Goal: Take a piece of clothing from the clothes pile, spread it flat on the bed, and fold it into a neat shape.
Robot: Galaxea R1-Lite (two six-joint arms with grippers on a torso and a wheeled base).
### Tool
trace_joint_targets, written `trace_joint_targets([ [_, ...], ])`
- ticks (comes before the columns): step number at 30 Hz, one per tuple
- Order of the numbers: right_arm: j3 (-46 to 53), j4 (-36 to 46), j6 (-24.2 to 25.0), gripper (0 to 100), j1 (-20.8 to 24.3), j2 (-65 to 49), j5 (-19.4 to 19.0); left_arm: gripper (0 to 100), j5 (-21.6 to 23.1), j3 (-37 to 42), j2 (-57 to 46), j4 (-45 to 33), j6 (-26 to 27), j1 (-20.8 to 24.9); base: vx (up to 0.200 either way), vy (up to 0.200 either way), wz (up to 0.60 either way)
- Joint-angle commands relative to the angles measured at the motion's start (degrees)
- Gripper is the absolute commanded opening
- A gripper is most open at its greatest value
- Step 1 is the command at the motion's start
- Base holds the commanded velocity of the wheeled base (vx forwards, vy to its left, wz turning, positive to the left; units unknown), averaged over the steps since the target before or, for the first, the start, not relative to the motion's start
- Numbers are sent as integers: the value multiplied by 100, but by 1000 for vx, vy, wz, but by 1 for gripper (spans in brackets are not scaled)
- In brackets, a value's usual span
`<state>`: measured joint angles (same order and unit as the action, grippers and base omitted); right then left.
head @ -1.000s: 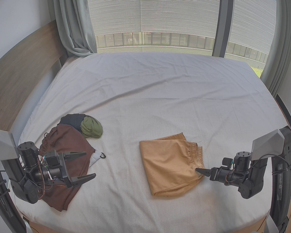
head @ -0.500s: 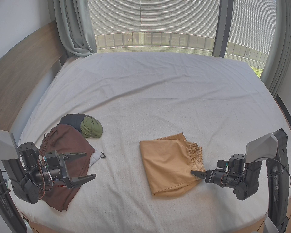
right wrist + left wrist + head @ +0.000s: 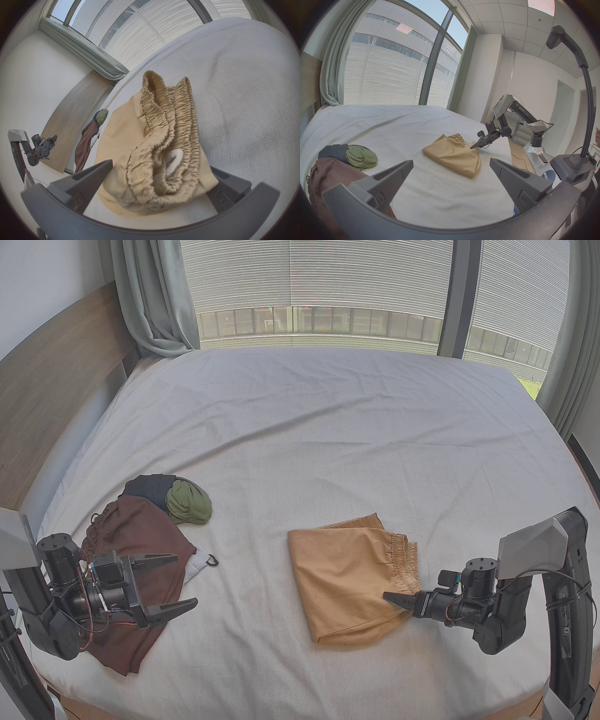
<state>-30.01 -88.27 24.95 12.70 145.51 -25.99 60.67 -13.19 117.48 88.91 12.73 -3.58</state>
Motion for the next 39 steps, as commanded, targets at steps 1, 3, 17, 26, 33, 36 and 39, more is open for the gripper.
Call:
trace_joint_targets([
  [1,-13,-6,1,100,13,22,-3,100,32,1,-6,4,-16,-2,0,0,0],
  [3,-13,-6,-8,100,4,22,-3,100,24,-17,20,4,-7,-20,0,0,0],
  [17,-66,-6,-8,0,-5,109,24,100,15,-8,64,4,11,-20,0,0,0],
  [26,-75,-6,-8,0,4,109,50,100,-3,1,161,4,19,-28,0,0,0],
  [33,-92,-6,-8,0,13,109,41,100,-3,-17,152,4,28,-28,0,0,0],
  [36,-110,-6,-8,0,13,101,50,100,-12,-8,161,4,28,-28,0,0,0],
  [39,-101,-15,-8,0,13,101,33,100,-12,-8,161,4,28,-28,0,0,0],
])
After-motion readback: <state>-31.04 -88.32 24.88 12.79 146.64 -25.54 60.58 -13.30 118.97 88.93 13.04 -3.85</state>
